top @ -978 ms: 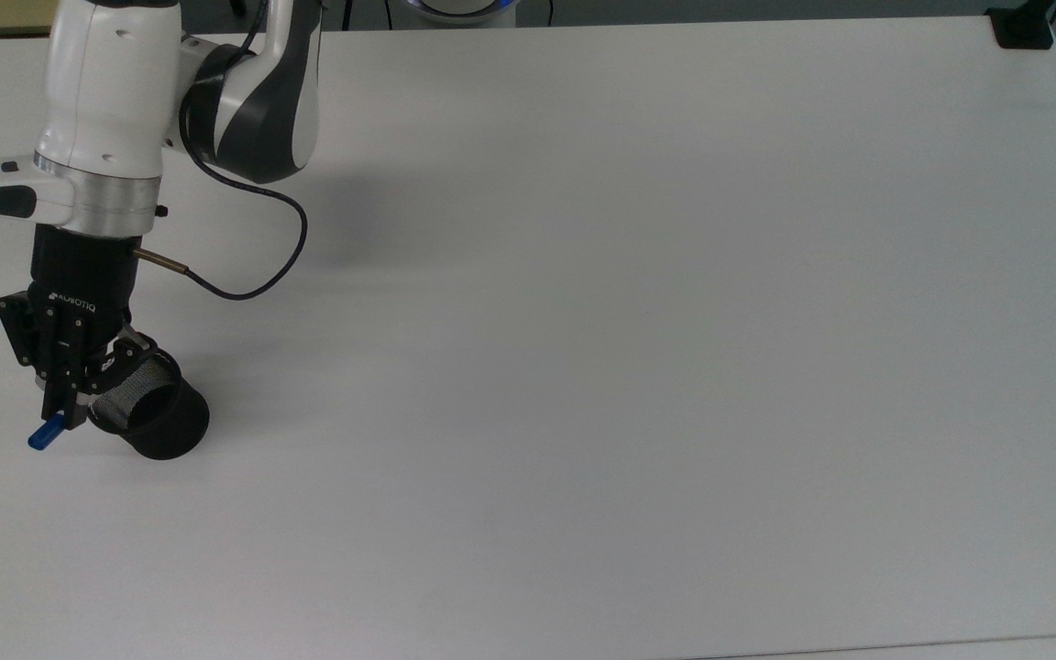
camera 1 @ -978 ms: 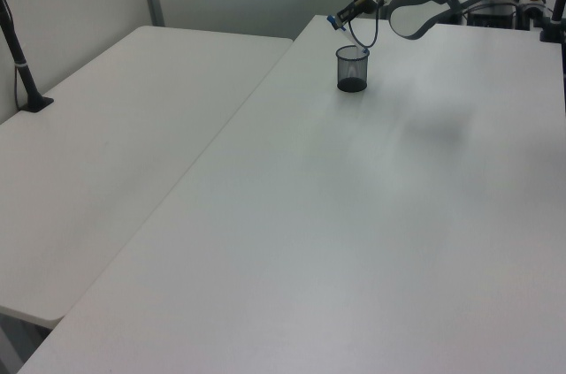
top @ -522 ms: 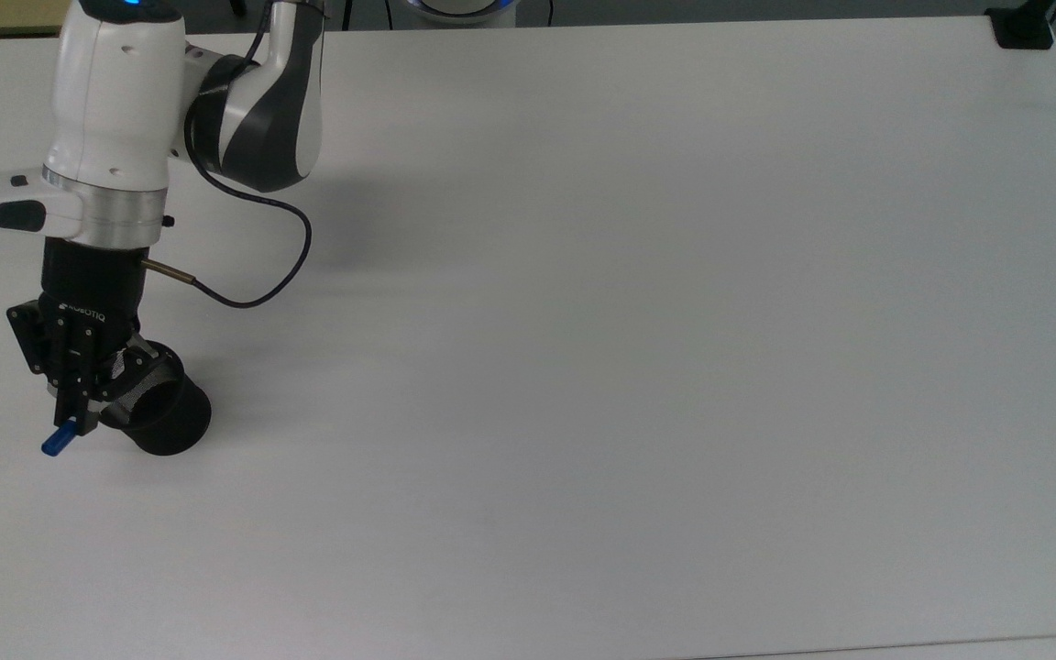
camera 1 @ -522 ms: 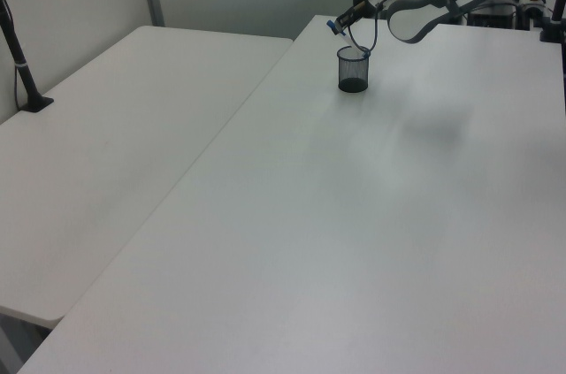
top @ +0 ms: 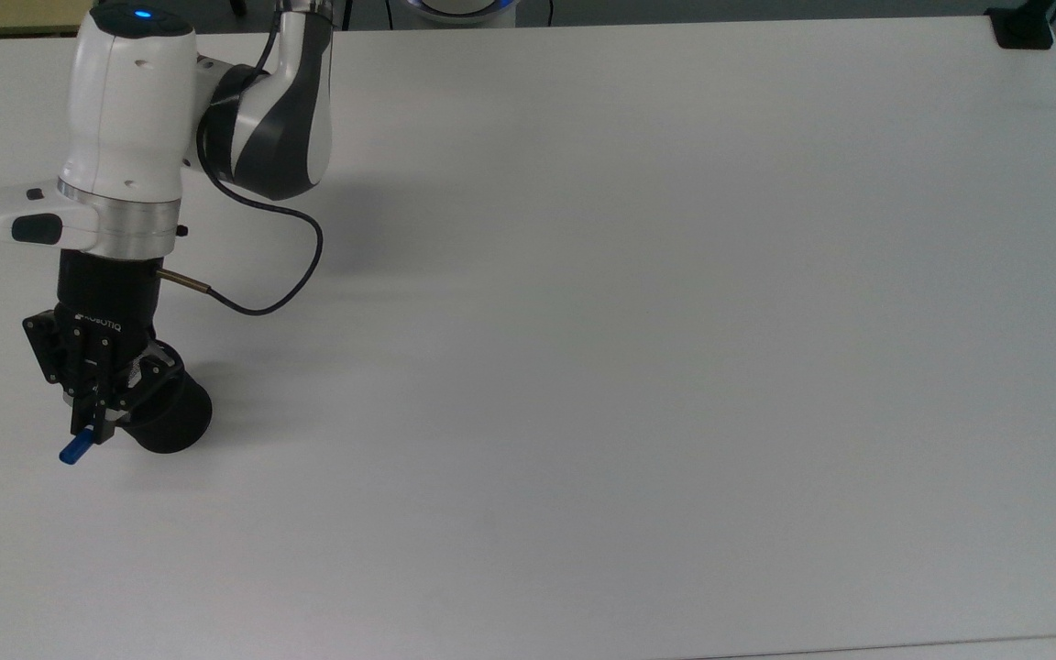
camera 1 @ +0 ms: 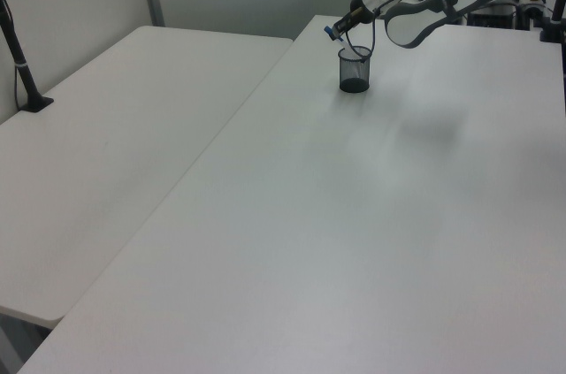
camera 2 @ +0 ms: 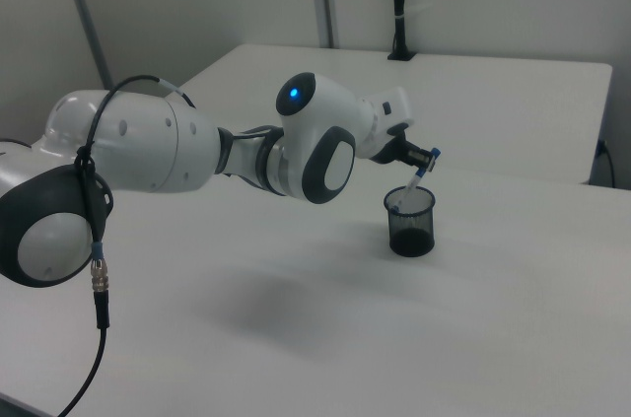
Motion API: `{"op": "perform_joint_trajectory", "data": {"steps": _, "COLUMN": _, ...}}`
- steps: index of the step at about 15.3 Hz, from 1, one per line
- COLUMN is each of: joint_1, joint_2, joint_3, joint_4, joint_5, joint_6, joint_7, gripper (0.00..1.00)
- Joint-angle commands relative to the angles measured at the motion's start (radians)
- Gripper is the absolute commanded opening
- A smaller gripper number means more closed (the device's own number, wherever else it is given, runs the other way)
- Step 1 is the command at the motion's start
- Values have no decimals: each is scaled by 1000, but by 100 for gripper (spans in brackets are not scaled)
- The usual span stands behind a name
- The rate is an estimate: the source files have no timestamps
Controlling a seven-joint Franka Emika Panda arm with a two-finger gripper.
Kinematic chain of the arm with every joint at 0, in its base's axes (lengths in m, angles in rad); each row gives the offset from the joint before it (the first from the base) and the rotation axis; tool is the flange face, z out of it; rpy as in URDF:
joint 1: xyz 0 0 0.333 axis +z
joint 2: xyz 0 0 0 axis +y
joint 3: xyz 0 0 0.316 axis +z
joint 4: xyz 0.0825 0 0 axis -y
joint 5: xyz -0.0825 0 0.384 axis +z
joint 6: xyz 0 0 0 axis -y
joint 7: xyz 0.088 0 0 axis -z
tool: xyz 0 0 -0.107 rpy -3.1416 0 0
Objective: Insert the marker
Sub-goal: 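Open the gripper to release the marker in the cup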
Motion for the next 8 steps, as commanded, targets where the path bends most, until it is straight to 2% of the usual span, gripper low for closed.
{"op": "perform_joint_trajectory", "data": {"steps": 1, "joint_1": 26, "joint_2": -38, "joint_3": -1, "joint_4": 4, "joint_5": 0, "joint_6": -22, "joint_7": 20, "gripper": 100}}
{"op": "perform_joint_trajectory", "data": {"steps": 8, "joint_1": 26, "joint_2": -66, "joint_3": -1, "joint_4": -2, "joint_5": -3, "joint_6": -25, "joint_7": 20, "gripper": 100}}
